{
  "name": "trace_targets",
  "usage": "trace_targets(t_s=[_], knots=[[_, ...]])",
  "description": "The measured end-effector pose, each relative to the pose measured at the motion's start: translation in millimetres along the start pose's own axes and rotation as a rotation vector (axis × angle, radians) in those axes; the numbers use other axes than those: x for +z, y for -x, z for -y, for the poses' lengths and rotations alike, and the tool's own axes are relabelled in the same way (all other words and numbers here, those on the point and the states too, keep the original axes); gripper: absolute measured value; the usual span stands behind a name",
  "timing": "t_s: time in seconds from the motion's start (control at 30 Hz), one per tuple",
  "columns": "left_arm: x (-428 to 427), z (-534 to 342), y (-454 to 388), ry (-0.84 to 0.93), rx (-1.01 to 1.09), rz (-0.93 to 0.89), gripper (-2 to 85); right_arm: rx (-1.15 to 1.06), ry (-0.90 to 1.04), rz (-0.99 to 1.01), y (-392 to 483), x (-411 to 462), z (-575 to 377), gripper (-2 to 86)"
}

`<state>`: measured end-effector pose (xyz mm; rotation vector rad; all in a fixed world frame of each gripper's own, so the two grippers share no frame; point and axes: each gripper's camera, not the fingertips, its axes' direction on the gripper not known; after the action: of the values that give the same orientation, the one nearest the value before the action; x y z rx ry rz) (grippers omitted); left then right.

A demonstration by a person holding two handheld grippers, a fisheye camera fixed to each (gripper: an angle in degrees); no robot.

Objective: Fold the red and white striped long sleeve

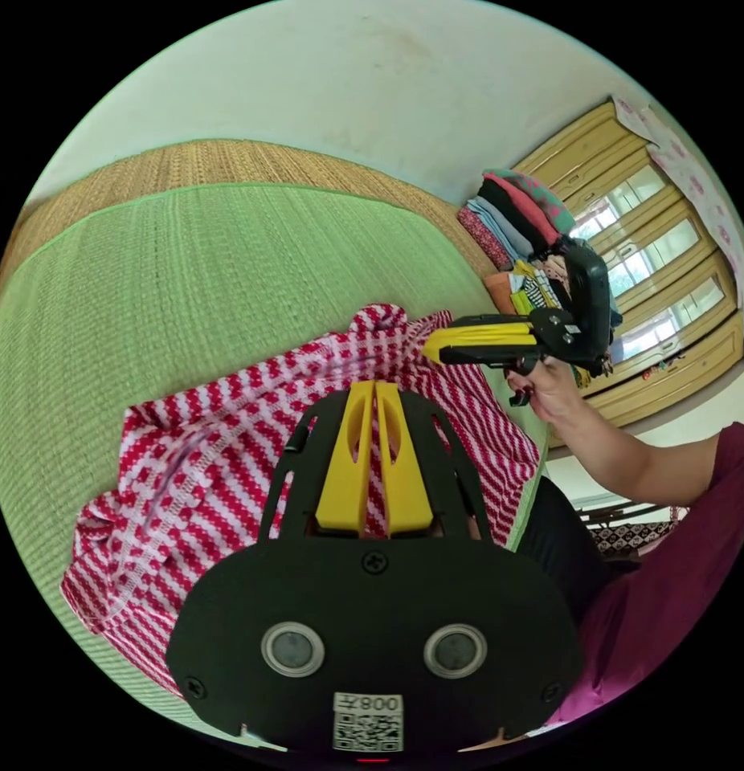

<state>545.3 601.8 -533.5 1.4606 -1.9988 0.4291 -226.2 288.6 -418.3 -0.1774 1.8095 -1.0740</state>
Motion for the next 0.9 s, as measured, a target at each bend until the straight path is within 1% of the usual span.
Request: trace_targets(t_s=[0.17, 0.3, 0.47, 0.7, 0.9], knots=[[3.7, -3.0, 5.0, 0.013, -0.015, 0.016, 0.2, 0.016, 0.007, 0.005, -14.7, 12.1, -3.9, 0.0], [-1.7, -3.3, 10.1, 0.012, -0.015, 0.057, 0.2, 0.032, -0.031, 0.021, -27.7, 13.0, -0.1, 0.0], [-17.1, -6.4, 18.8, -0.046, -0.027, 0.067, 0.1, 0.049, -0.039, 0.04, -41.7, 19.9, 5.6, 0.1], [-32.1, -12.8, 27.4, -0.075, -0.029, 0.09, 0.2, 0.106, -0.079, 0.107, -62.8, 18.3, 0.9, 0.1], [-50.2, -25.9, 44.2, -0.129, -0.087, 0.076, 0.2, 0.116, -0.079, 0.18, -63.5, 19.2, 1.8, 0.1]])
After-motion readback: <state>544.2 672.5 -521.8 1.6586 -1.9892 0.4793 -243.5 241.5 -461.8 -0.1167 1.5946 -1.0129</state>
